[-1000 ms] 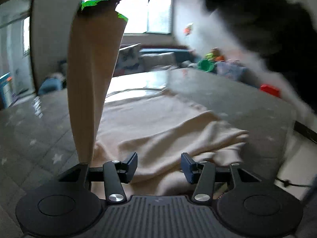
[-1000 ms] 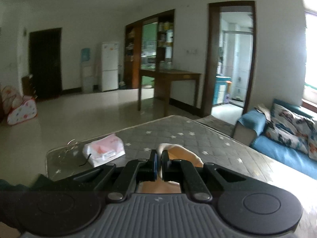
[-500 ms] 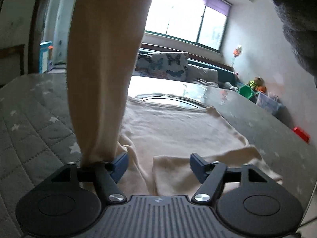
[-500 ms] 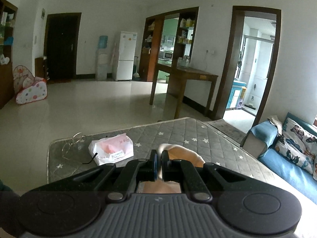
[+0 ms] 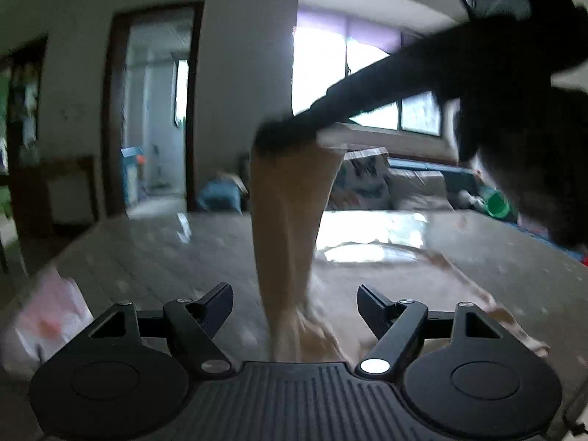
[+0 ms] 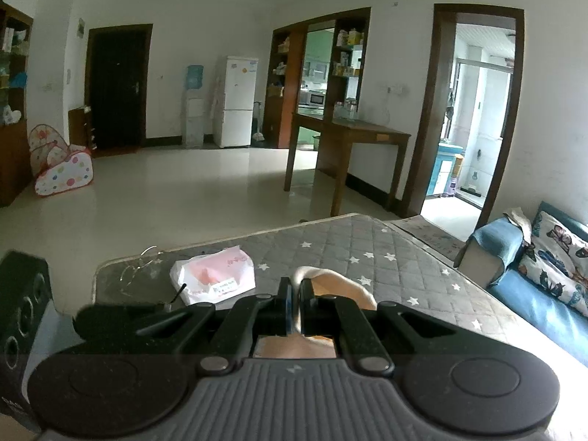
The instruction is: Fold clothes
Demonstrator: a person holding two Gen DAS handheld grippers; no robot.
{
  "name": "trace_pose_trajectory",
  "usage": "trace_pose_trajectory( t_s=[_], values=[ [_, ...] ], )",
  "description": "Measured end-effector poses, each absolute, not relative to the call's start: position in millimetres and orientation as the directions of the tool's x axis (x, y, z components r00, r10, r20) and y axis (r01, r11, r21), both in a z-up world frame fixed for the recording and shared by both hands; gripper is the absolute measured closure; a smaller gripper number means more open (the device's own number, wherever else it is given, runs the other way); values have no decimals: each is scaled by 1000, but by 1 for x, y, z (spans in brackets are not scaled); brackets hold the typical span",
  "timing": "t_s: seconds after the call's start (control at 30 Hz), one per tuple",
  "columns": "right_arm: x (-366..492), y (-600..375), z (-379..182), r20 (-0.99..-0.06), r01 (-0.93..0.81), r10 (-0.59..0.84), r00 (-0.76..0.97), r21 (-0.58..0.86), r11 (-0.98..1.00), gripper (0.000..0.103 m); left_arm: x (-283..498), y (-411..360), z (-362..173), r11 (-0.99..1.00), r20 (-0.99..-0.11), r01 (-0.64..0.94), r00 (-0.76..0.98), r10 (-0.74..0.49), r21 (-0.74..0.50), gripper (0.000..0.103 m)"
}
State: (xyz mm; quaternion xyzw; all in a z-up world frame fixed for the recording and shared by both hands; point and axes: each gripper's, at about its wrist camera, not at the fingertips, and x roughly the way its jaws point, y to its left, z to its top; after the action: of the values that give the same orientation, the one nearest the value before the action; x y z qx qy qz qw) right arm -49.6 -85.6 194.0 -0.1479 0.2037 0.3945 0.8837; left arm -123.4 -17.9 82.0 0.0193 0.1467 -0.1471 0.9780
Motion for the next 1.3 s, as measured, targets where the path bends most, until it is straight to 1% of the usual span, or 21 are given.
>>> trace_pose_trajectory(
  t_s=[0.17, 0.23, 0.27, 0.3, 0.37, 0.43, 0.5, 0.57, 0.6, 0.67, 0.73, 0.8, 0.9, 1.03, 1.07, 1.1, 1.23, 1.3],
  values=[
    [-49, -79, 197, -491, -770, 644, 586, -92, 631, 100, -118, -34, 88, 957, -249, 276, 936, -248, 87, 25],
    [-48, -76, 197, -496, -774, 647, 579, -85, 628, 100, -112, -41, 88, 958, -239, 260, 945, -226, 123, 27],
    [-48, -75, 198, -498, -776, 649, 576, -84, 625, 100, -109, -41, 88, 958, -237, 261, 944, -229, 116, 33],
    [-48, -74, 198, -498, -778, 650, 574, -84, 623, 100, -105, -39, 88, 960, -241, 263, 942, -233, 101, 36],
    [-46, -72, 200, -498, -782, 654, 569, -83, 618, 99, -97, -35, 88, 962, -253, 265, 937, -240, 67, 37],
    [-44, -69, 203, -499, -788, 660, 562, -80, 611, 99, -92, -29, 88, 961, -256, 271, 934, -251, 48, 46],
    [-39, -65, 204, -496, -796, 672, 550, -67, 602, 97, -84, -21, 88, 963, -270, 268, 929, -254, 16, 68],
    [-34, -63, 206, -488, -791, 675, 554, -55, 610, 96, -75, -9, 85, 966, -294, 257, 921, -255, -34, 75],
    [-33, -66, 208, -479, -787, 678, 557, -45, 615, 95, -71, 1, 83, 969, -307, 238, 919, -247, -66, 75],
    [-32, -72, 211, -464, -780, 683, 565, -31, 625, 92, -62, 22, 78, 972, -334, 194, 915, -228, -131, 75],
    [-30, -84, 209, -471, -769, 673, 570, -19, 639, 90, -57, 42, 71, 976, -361, 140, 912, -194, -169, 74],
    [-23, -96, 199, -511, -753, 648, 565, 1, 658, 90, -50, 63, 60, 977, -404, 76, 902, -152, -198, 74],
    [-14, -107, 168, -599, -729, 582, 550, -4, 684, 90, -45, 88, 46, 972, -460, 11, 879, -122, -237, 73],
    [-7, -115, 121, -707, -718, 500, 501, -17, 695, 90, -45, 111, 36, 954, -500, -4, 852, -153, -299, 72],
    [-7, -116, 111, -726, -720, 485, 488, -21, 693, 90, -44, 115, 35, 947, -505, 1, 846, -172, -320, 64],
    [-9, -116, 104, -737, -723, 473, 482, -29, 690, 90, -43, 115, 35, 947, -510, -5, 843, -170, -323, 53],
    [-12, -114, 88, -757, -725, 459, 465, -28, 688, 90, -41, 112, 36, 949, -530, -36, 836, -143, -313, 43],
    [-14, -114, 82, -764, -718, 441, 471, -41, 695, 90, -40, 111, 37, 950, -539, -52, 832, -130, -308, 33]
  ],
)
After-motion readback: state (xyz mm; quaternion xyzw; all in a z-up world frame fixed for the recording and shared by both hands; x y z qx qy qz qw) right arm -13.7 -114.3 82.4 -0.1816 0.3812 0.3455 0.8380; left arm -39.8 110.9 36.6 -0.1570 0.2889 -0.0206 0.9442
